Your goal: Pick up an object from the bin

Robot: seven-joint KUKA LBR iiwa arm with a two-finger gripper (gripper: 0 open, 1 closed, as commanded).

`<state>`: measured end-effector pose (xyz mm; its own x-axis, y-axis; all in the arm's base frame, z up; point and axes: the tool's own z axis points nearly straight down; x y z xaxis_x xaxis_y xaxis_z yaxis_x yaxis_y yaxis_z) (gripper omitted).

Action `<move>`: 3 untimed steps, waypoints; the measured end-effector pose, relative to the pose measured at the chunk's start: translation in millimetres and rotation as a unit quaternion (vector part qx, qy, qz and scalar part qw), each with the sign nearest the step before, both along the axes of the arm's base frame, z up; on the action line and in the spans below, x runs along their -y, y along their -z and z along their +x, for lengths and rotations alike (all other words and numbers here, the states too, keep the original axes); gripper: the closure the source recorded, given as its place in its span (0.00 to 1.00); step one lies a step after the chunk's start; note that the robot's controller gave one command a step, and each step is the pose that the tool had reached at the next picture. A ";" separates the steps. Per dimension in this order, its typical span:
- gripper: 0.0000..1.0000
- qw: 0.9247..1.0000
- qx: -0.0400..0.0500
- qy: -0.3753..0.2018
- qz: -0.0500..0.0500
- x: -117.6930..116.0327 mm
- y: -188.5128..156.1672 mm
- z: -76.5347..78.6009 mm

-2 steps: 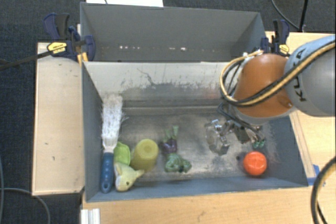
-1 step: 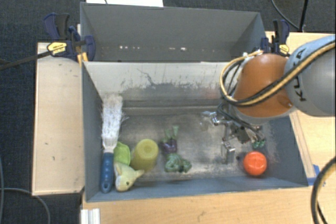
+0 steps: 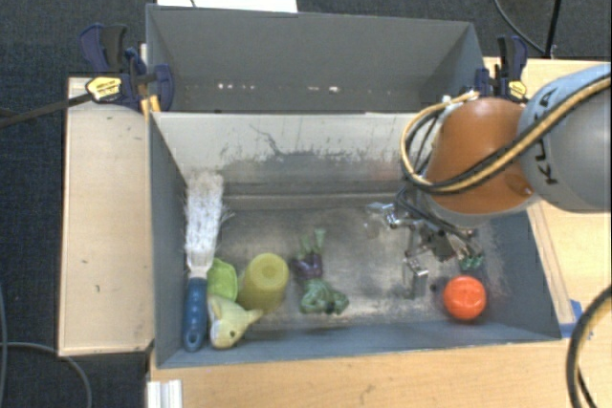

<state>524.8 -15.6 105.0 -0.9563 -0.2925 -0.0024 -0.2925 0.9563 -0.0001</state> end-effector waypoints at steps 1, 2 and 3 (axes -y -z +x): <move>0.00 1.000 0.000 0.030 -0.001 -31.4 9.3 5.0; 0.00 0.998 0.000 0.057 0.000 -90.5 19.3 -32.8; 0.00 1.000 -0.001 0.011 0.000 -88.6 15.0 -21.5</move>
Offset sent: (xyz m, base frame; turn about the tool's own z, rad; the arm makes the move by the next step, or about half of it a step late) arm -0.0345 0.0926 -0.0210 0.1118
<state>503.3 73.0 89.9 -0.9624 -0.2716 -0.0005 -0.2716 0.9624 0.0011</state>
